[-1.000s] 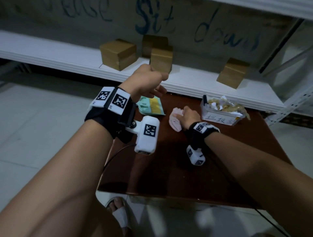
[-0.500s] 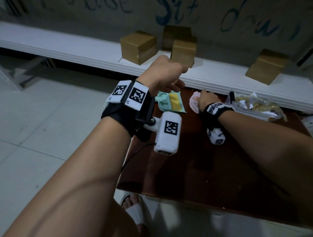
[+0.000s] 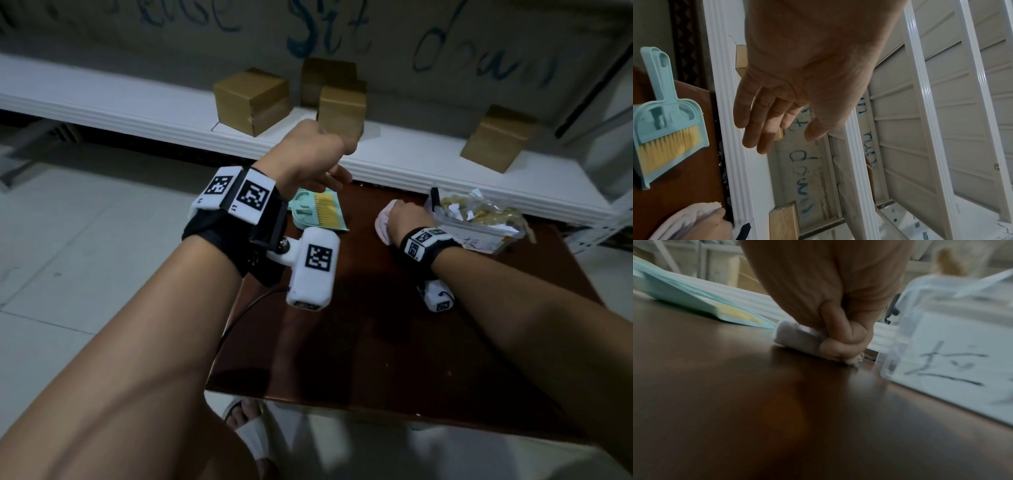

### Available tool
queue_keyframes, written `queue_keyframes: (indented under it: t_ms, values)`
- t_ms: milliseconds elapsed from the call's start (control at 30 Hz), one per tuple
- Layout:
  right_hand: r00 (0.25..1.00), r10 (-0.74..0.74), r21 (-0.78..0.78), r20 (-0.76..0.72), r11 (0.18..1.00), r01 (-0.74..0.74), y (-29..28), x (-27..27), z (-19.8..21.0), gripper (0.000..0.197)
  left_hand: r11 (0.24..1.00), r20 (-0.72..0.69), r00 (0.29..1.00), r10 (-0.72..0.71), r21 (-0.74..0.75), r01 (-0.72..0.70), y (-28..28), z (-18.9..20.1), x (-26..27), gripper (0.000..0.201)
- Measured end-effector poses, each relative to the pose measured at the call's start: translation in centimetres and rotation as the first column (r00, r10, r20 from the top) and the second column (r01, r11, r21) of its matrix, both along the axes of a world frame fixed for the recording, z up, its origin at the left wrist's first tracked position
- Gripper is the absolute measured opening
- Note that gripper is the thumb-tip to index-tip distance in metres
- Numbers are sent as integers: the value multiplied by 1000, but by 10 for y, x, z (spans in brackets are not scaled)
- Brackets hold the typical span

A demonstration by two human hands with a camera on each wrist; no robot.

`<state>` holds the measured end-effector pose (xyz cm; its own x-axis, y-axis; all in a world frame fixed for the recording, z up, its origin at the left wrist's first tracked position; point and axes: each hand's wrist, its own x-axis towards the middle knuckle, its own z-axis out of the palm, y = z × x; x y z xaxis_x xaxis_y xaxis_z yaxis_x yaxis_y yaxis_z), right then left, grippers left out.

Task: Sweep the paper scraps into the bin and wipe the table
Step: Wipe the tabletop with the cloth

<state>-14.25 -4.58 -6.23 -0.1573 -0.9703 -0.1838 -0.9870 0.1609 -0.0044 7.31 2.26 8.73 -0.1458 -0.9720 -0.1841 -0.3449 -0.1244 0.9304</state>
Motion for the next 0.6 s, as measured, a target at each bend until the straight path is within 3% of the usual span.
queue_keyframes:
  t_ms: [67, 200, 400, 600]
  values:
    - [1000, -5, 72, 1, 997, 5, 11, 1, 2, 33, 1000, 9, 1000, -11, 1, 11, -1, -1, -4, 31]
    - [996, 81, -52, -24, 995, -82, 41, -8, -11, 36, 1000, 27, 999, -21, -1, 21, 0, -4, -12, 37]
    - [980, 199, -47, -10, 979, -199, 73, -19, -27, 38, 999, 47, 998, -39, -4, 40, 6, -5, -21, 32]
    - [977, 214, -33, -15, 976, -214, 91, -39, -33, 39, 996, 61, 995, -84, 20, 83, 15, -5, -22, 29]
